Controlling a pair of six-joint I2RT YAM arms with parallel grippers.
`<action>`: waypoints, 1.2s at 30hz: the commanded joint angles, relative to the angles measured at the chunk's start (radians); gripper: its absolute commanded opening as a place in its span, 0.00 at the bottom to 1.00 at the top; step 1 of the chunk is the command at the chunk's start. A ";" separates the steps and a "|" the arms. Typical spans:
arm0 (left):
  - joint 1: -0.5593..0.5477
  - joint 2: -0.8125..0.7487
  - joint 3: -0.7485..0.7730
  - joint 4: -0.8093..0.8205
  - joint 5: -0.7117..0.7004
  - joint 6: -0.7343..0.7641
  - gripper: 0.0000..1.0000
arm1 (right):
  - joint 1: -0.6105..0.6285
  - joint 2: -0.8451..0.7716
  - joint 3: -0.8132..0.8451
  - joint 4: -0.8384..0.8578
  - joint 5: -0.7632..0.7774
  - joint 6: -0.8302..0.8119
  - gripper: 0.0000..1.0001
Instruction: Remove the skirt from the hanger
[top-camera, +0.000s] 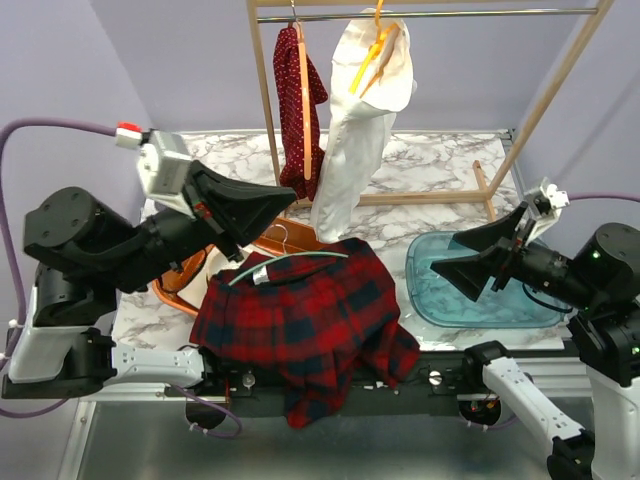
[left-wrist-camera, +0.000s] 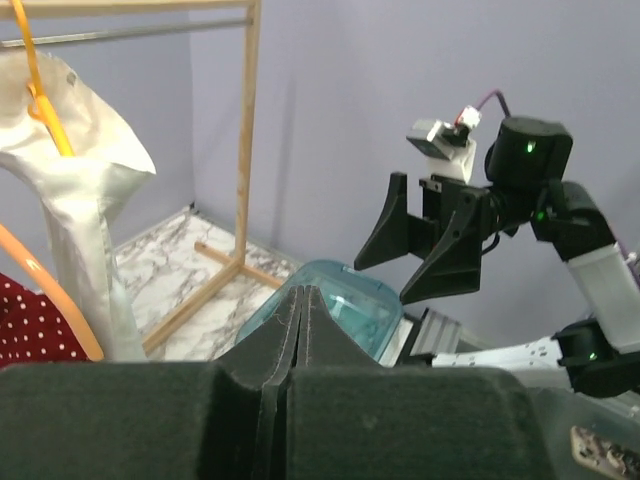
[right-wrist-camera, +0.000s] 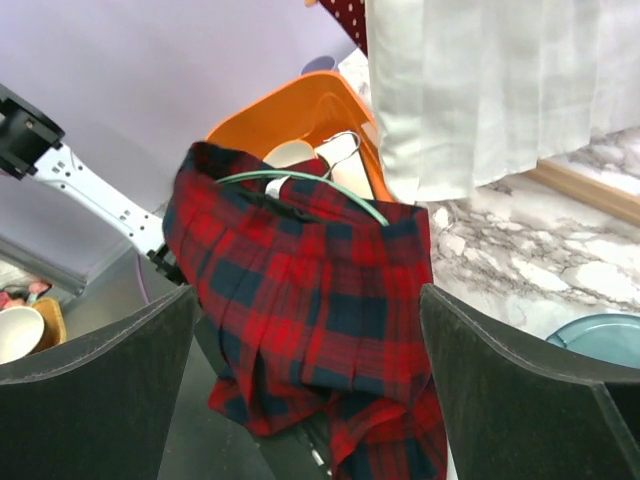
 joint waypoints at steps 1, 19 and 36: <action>0.000 0.003 -0.085 -0.094 -0.067 -0.007 0.00 | -0.003 0.017 -0.085 0.095 -0.064 -0.025 0.95; -0.001 -0.346 -0.478 -0.183 -0.277 -0.251 0.98 | 0.250 0.475 -0.262 0.300 0.069 -0.101 1.00; -0.001 -0.255 -0.478 -0.231 -0.205 -0.243 0.99 | 0.250 0.747 -0.398 0.490 -0.326 -0.178 0.90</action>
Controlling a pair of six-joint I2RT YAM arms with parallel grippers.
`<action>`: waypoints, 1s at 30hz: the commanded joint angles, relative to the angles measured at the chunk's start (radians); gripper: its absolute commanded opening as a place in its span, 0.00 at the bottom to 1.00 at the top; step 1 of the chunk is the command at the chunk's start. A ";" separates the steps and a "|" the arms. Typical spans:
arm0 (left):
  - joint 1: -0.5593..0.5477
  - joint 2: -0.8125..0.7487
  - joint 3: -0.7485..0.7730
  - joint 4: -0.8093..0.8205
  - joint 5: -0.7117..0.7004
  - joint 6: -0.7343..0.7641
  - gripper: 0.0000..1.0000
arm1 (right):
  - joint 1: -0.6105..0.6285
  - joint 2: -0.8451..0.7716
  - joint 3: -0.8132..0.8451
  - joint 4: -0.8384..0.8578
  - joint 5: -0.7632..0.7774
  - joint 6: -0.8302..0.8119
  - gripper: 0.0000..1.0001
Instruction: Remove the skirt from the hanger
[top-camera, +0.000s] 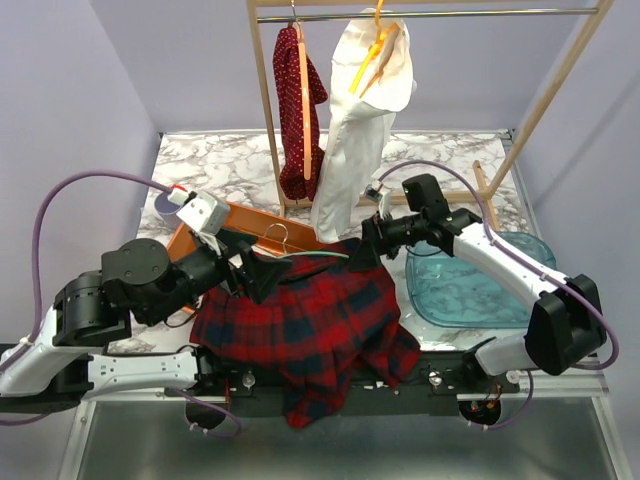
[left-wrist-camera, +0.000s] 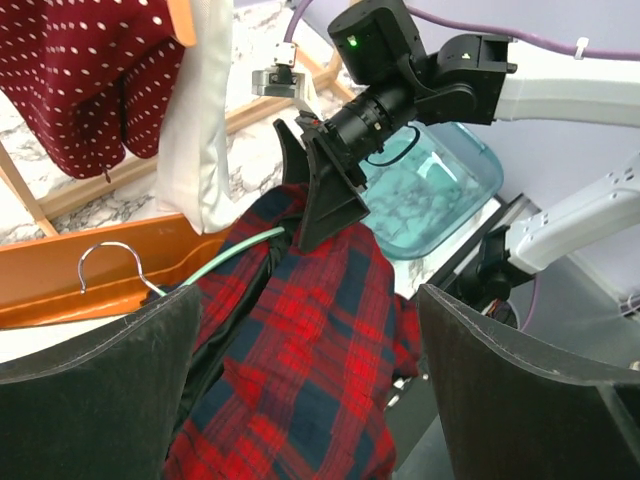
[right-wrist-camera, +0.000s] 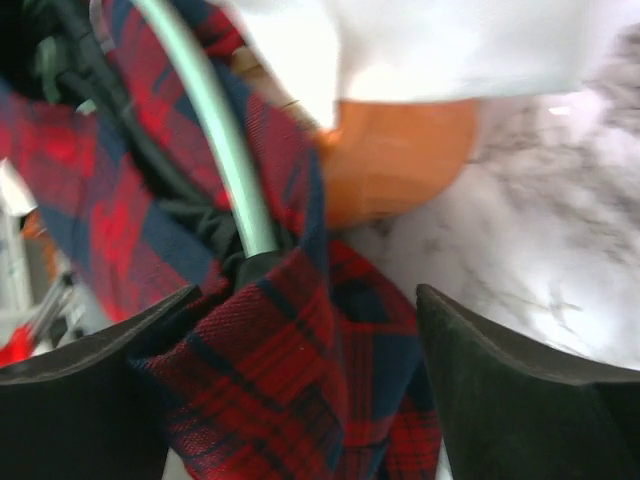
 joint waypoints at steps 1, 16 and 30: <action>-0.001 0.029 -0.001 -0.010 0.015 0.006 0.99 | 0.006 0.018 -0.036 0.082 -0.211 -0.037 0.86; -0.001 0.081 0.058 -0.036 -0.102 0.026 0.95 | 0.004 -0.182 0.064 -0.114 -0.096 -0.048 0.01; -0.001 0.263 0.367 -0.272 -0.092 0.115 0.88 | 0.005 -0.482 0.223 -0.177 -0.104 0.038 0.01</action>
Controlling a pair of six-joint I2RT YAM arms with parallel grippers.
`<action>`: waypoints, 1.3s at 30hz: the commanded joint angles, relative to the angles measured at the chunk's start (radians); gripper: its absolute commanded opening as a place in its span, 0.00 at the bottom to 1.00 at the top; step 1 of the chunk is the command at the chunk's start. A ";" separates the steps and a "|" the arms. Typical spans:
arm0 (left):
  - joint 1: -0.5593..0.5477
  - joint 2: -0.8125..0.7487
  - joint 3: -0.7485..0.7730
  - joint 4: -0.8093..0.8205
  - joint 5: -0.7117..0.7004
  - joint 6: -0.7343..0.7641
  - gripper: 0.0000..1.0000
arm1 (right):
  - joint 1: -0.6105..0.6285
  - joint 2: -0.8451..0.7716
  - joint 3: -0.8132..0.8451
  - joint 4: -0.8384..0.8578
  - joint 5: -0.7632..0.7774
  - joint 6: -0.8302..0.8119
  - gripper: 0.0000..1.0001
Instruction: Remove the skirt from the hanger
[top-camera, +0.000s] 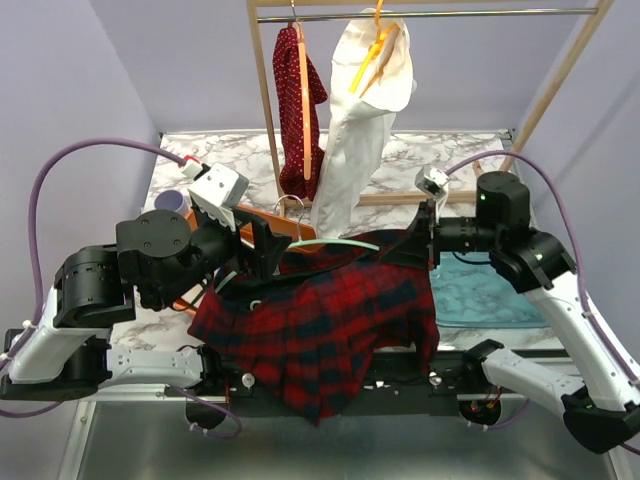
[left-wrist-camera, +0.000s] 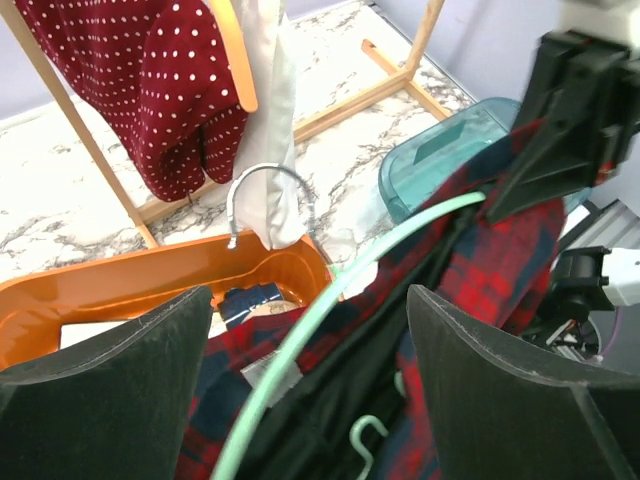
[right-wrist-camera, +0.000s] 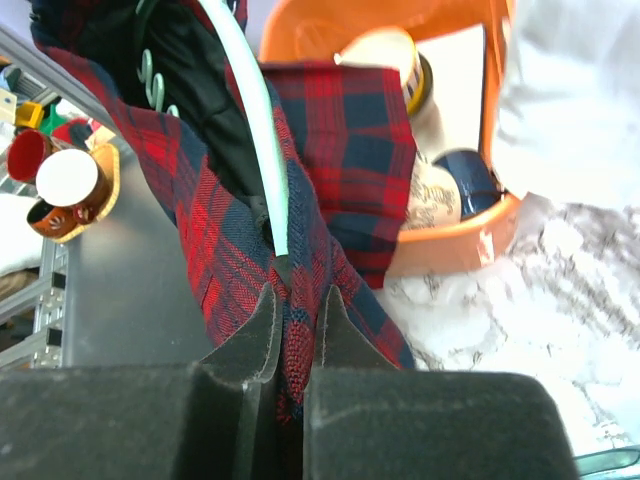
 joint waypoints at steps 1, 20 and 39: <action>-0.001 0.051 0.085 -0.092 0.059 0.039 0.89 | 0.005 -0.072 0.079 0.010 -0.047 0.059 0.01; 0.014 0.128 -0.010 0.082 0.369 -0.031 0.76 | 0.004 -0.216 0.055 0.143 -0.090 0.072 0.01; 0.023 0.144 0.148 0.065 0.312 0.001 0.00 | 0.004 -0.311 -0.092 0.014 0.081 0.096 0.70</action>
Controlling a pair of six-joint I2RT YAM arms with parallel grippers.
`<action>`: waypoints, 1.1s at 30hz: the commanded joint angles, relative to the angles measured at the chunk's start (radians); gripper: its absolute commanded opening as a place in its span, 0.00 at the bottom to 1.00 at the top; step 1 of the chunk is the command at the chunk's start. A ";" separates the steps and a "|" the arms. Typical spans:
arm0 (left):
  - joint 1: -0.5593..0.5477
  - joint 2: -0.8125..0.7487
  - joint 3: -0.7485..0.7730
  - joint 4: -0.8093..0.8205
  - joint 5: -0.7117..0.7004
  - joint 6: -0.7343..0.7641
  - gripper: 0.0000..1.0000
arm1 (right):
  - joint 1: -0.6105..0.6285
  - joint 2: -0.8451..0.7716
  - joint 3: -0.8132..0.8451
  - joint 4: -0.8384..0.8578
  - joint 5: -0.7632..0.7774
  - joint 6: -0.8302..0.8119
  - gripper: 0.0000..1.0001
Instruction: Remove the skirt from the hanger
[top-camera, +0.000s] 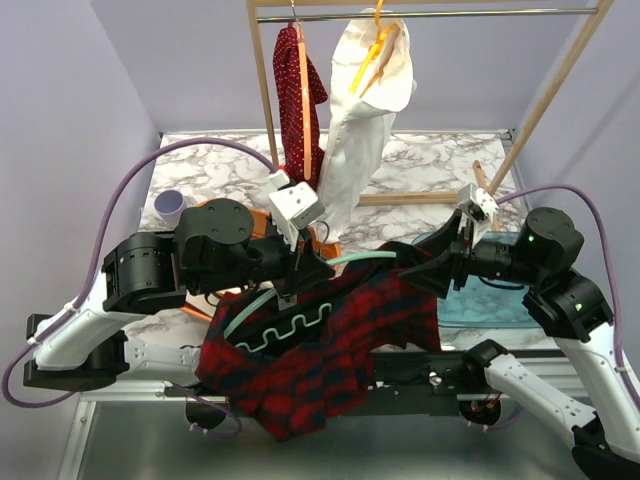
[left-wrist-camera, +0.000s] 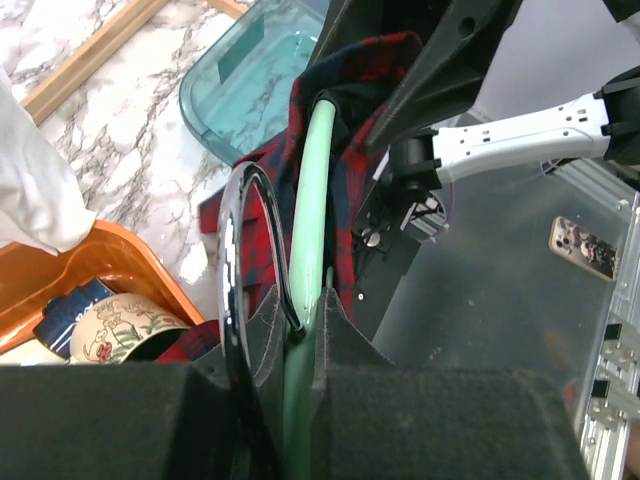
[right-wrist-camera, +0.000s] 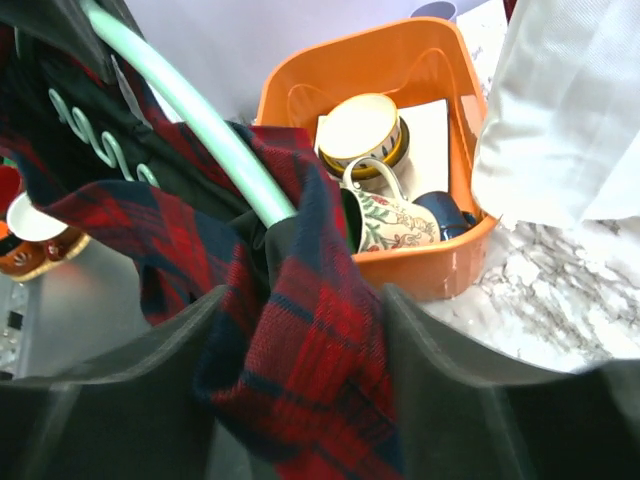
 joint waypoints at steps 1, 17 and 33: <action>0.021 -0.001 0.087 0.040 -0.163 0.037 0.00 | 0.004 -0.054 -0.035 -0.067 0.012 0.039 0.71; 0.019 0.039 0.236 -0.050 -0.220 0.059 0.00 | 0.004 -0.037 -0.154 -0.033 0.233 0.039 0.37; 0.021 -0.072 0.371 -0.167 -0.421 0.033 0.00 | 0.002 0.076 -0.111 -0.079 0.673 0.197 0.15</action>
